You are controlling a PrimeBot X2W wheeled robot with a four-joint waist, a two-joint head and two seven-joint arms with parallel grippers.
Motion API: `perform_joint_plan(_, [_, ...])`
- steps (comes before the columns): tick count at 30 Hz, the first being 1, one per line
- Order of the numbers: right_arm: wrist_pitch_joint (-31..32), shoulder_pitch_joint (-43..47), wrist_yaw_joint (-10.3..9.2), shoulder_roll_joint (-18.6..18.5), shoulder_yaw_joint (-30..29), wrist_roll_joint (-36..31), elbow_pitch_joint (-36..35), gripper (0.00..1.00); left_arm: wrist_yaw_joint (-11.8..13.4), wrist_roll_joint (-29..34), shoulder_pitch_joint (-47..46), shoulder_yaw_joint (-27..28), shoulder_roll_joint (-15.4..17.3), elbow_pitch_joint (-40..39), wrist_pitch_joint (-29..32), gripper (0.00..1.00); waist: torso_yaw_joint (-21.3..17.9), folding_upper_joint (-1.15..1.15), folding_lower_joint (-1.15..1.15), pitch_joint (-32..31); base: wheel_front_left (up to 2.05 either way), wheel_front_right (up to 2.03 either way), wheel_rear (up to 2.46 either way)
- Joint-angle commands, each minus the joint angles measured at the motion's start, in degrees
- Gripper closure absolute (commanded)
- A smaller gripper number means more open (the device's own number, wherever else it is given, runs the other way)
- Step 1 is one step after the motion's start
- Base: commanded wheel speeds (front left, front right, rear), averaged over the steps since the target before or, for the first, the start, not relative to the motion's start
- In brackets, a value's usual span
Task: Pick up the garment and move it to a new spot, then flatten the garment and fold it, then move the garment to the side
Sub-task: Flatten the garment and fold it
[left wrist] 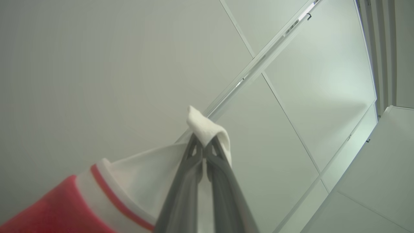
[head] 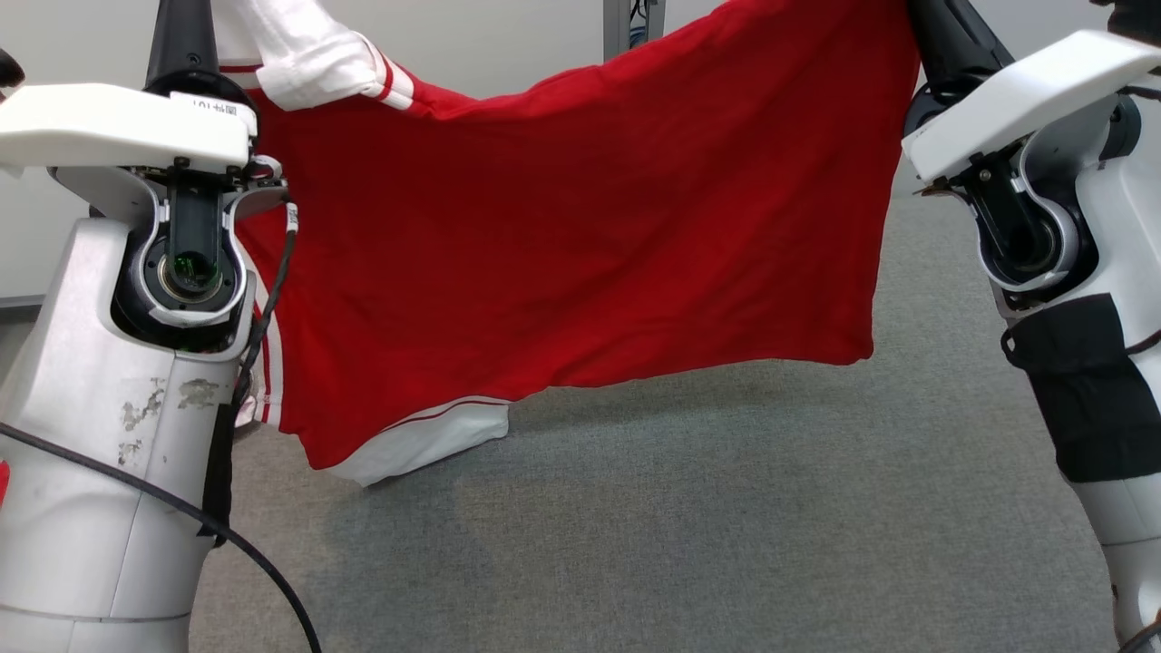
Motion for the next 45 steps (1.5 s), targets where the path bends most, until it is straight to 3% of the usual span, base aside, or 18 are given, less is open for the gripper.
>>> perform_joint_plan(1, [0.0,-2.0,0.03,-0.3,0.7,0.7,1.7,1.0,0.7,-0.3,-2.0,0.1,0.1,1.4,0.9,1.0,0.2,0.0,0.0,0.9,0.0,0.0,0.0])
perform_joint_plan(7, [-1.1,-7.6,0.03,-0.6,3.0,0.7,6.2,1.0,0.7,1.0,-7.4,-0.8,1.1,5.7,2.7,1.0,0.3,0.0,0.0,4.6,0.0,0.0,0.0])
perform_joint_plan(15, [-5.3,-19.5,0.03,-0.6,5.6,1.6,13.3,1.0,-1.4,4.3,-20.6,-2.6,1.7,13.4,2.6,1.0,0.5,0.0,0.0,13.3,0.0,0.0,0.0])
perform_joint_plan(24, [-15.5,-33.5,0.03,-1.1,8.3,1.7,20.6,1.0,-8.3,7.6,-37.7,-3.6,-0.4,24.3,-2.8,1.0,1.5,0.0,0.0,22.0,0.0,0.0,0.0])
perform_joint_plan(29, [-17.1,-39.0,0.03,-2.5,8.2,-0.6,20.7,1.0,-11.8,9.8,-45.3,-3.7,-2.3,29.5,-6.3,1.0,2.8,0.0,0.0,25.6,0.0,0.0,0.0])
perform_joint_plan(37, [-17.1,-34.9,0.03,-2.1,1.5,-6.3,16.7,1.0,-13.6,14.8,-46.0,0.8,-5.0,30.5,-7.4,1.0,4.9,0.0,0.0,31.8,0.0,0.0,0.0])
perform_joint_plan(45, [-17.1,-26.0,0.03,-2.6,5.1,-3.9,16.0,1.0,-13.7,14.4,-37.0,-2.0,-5.4,30.1,-7.4,1.0,5.8,0.0,0.0,32.8,0.0,0.0,0.0])
